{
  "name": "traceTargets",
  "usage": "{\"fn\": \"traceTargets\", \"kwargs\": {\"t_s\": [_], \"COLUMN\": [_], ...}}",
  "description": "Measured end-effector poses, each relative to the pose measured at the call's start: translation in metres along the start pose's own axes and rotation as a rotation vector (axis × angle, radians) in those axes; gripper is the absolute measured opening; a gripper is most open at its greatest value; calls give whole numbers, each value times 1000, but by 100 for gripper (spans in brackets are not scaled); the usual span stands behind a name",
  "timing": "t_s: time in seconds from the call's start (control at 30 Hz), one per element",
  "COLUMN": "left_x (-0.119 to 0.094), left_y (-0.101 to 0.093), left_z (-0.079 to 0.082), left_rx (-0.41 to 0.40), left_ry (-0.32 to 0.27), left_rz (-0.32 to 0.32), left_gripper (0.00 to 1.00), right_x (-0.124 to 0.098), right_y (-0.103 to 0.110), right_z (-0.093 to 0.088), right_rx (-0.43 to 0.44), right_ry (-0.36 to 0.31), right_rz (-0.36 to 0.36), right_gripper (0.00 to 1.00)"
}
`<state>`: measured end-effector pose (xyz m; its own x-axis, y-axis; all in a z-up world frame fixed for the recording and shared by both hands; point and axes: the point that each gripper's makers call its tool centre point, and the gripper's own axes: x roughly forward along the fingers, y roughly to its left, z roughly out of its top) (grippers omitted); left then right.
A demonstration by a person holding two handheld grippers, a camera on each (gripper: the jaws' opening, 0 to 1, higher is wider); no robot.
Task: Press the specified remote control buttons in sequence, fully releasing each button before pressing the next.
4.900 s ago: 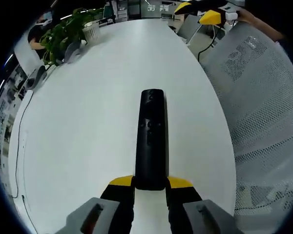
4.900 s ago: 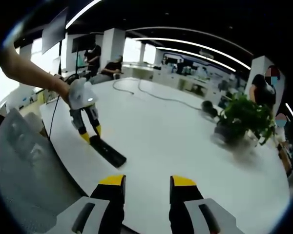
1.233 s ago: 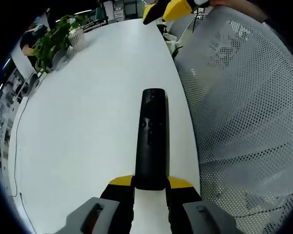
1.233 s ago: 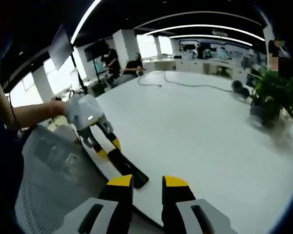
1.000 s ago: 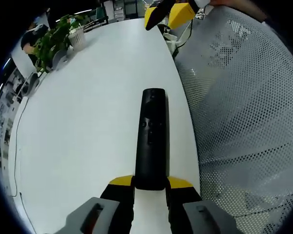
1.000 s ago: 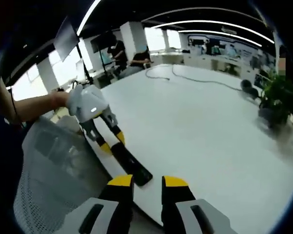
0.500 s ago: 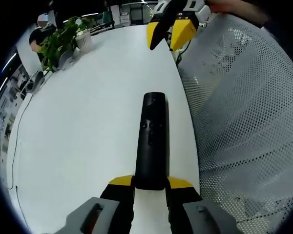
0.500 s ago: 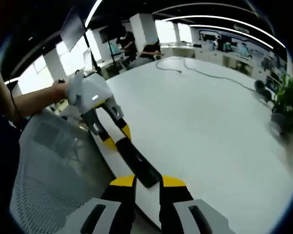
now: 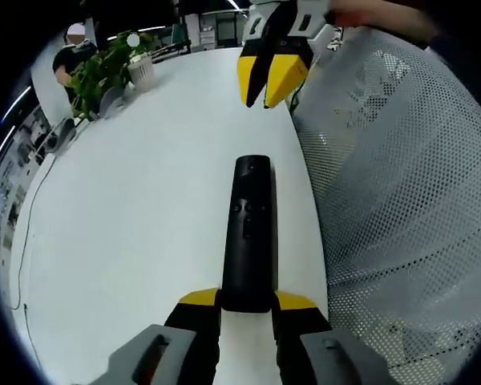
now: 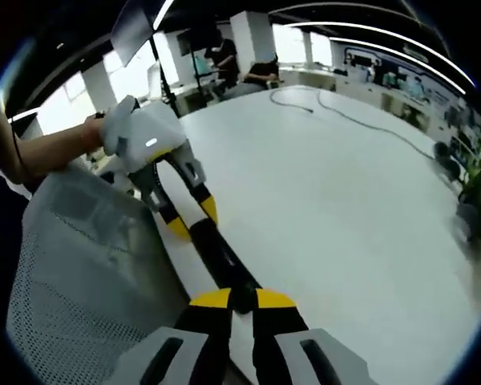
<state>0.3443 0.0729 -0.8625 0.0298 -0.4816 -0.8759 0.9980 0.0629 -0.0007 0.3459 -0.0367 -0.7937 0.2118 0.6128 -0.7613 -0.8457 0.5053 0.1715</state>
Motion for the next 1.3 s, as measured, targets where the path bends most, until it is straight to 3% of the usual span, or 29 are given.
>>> {"fn": "traceTargets", "kwargs": {"t_s": [0.63,1.3], "left_x": [0,0], "left_y": [0,0], "left_z": [0,0], "left_rx": [-7,-9], "left_ry": [-18,-23], "left_rz": [-1,-3], "left_gripper": [25,25], "right_x": [22,39], "right_y": [-6,-9], "right_z": [-14,-30], "right_rx": [-31,-131], "right_ry": [83,201], "right_rz": [33,49], "right_gripper": [0,0]}}
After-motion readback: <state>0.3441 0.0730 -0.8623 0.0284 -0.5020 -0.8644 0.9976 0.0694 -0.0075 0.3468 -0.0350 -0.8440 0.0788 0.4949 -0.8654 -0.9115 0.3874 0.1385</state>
